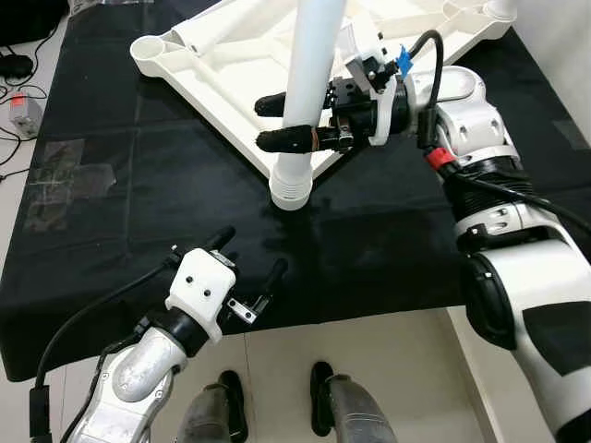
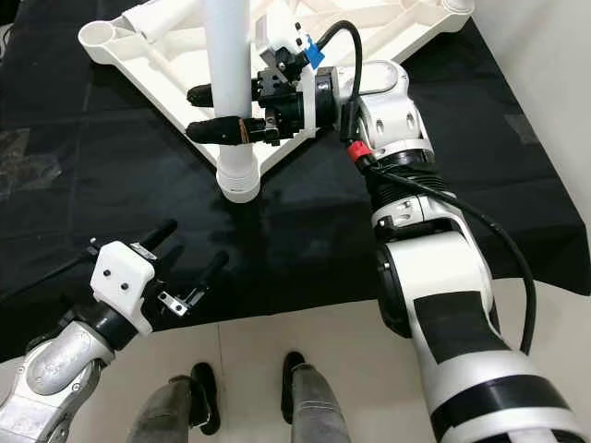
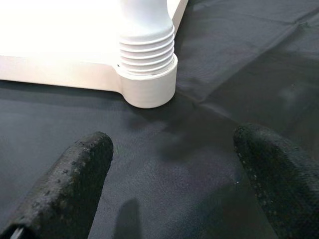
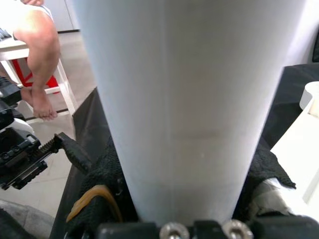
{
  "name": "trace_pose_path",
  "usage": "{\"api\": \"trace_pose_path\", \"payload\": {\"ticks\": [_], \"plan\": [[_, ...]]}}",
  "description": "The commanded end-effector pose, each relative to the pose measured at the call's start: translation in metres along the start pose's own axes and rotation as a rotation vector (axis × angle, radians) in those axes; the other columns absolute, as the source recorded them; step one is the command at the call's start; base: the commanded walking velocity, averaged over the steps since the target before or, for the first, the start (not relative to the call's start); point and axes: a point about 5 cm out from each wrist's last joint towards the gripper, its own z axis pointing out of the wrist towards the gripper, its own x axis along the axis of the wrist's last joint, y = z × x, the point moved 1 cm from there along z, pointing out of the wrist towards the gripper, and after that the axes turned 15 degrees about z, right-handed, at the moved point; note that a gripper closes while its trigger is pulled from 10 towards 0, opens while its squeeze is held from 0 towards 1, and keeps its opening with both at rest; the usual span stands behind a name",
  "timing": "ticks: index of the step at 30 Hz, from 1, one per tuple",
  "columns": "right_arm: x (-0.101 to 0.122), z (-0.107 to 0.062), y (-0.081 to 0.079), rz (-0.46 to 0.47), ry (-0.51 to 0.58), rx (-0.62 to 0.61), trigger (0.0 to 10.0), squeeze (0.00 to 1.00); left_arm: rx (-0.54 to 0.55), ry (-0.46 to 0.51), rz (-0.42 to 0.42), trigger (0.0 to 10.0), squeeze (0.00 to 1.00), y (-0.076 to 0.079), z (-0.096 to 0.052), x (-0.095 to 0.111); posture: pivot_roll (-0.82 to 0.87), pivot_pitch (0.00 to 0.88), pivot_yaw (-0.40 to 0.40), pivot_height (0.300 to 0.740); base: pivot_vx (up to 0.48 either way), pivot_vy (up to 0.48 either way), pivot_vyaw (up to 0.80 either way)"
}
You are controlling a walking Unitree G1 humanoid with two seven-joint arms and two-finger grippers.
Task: Building children table
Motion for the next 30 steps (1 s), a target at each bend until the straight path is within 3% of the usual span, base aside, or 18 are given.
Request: {"api": "trace_pose_path", "payload": {"ticks": [1,21,26,30], "plan": [[-0.041,0.008,0.0,0.129,-0.123,-0.008,10.0,0.0,-0.022,-0.004,-0.015,10.0,0.0,0.005,-0.003,0.002,0.03,0.394,-0.047,0.74,0.0,0.0,0.0],[-0.053,0.013,-0.004,0.244,-0.106,-0.177,10.0,0.0,-0.023,-0.002,-0.012,10.0,0.0,0.003,-0.002,0.001,0.02,0.402,-0.044,0.74,0.0,0.0,0.0],[-0.06,0.012,-0.006,0.284,-0.09,-0.258,10.0,0.0,-0.023,-0.002,-0.011,10.0,0.0,0.003,-0.002,0.002,0.02,0.404,-0.038,0.74,0.0,0.0,0.0],[-0.069,0.013,-0.013,0.354,-0.035,-0.432,10.0,0.0,-0.024,-0.001,-0.011,10.0,0.0,0.003,-0.002,0.001,0.01,0.409,-0.042,0.74,0.0,0.0,0.0]]}}
